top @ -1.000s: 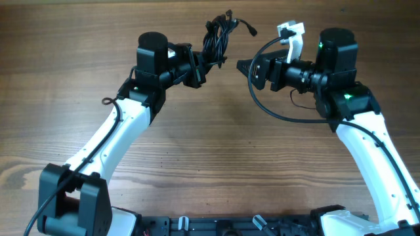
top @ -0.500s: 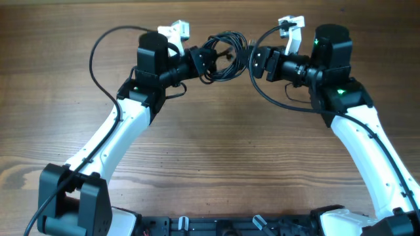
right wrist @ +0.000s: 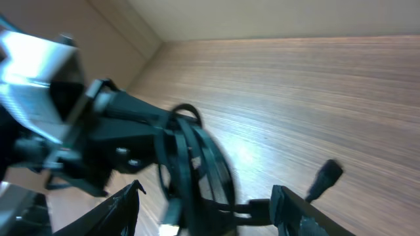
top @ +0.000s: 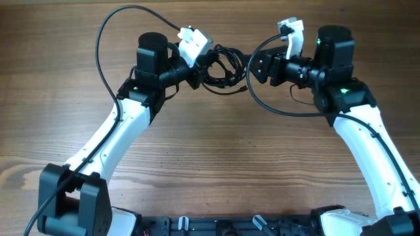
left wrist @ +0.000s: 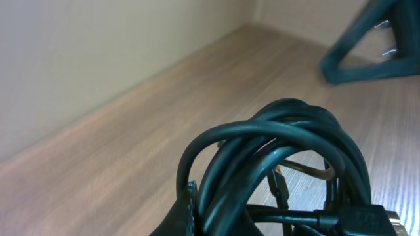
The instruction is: Untangle cables
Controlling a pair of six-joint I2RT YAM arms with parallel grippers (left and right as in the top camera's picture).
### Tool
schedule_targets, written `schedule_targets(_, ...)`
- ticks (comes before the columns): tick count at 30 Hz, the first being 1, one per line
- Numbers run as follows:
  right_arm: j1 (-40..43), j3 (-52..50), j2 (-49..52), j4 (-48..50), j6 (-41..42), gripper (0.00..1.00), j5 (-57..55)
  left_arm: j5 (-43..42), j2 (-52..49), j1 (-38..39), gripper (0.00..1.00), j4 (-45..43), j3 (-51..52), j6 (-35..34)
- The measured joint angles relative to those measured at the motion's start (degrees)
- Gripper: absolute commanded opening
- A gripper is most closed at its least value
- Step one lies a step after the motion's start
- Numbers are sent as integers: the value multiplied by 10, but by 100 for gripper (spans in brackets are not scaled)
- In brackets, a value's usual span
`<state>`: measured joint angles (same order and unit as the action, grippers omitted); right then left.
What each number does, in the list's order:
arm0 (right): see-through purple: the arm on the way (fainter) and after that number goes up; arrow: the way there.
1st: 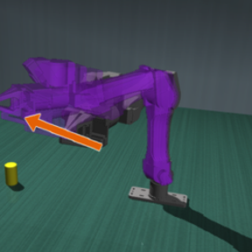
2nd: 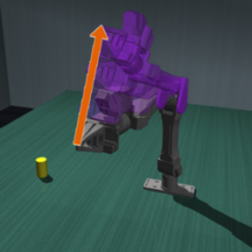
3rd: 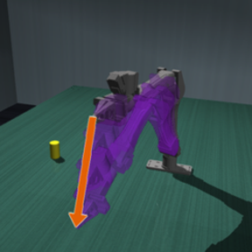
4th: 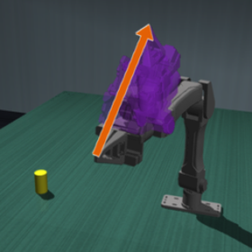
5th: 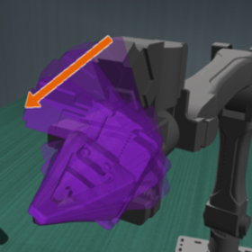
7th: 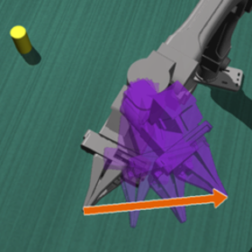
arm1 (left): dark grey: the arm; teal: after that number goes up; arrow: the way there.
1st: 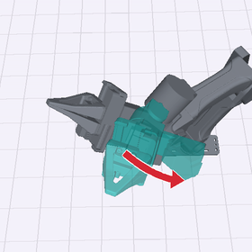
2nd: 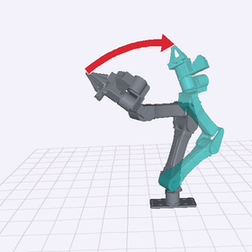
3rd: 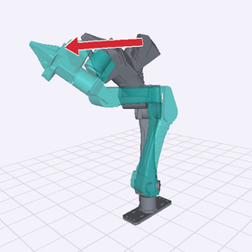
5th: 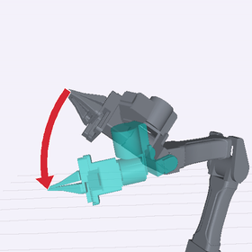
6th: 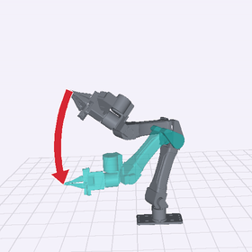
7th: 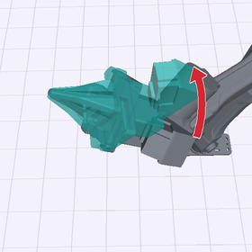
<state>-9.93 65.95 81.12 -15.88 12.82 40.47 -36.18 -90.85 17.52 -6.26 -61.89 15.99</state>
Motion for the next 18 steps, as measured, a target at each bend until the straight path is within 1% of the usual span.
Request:
schedule_targets(3,1,0,0,-13,-28,57,-1,-56,0,0,4,-32,0,14)
schedule_targets(5,1,0,0,-15,-35,49,-1,-76,0,0,4,-32,0,18)
schedule_targets(6,1,0,0,-17,-38,48,0,-85,0,1,4,-32,0,19)
schedule_targets(14,-1,1,4,-31,-44,43,21,-102,0,1,4,-31,0,22)
schedule_targets(15,-2,1,7,-31,-44,41,22,-102,0,1,4,-30,0,21)
schedule_targets(18,-14,1,32,-30,-43,31,25,-102,0,2,4,-27,0,21)
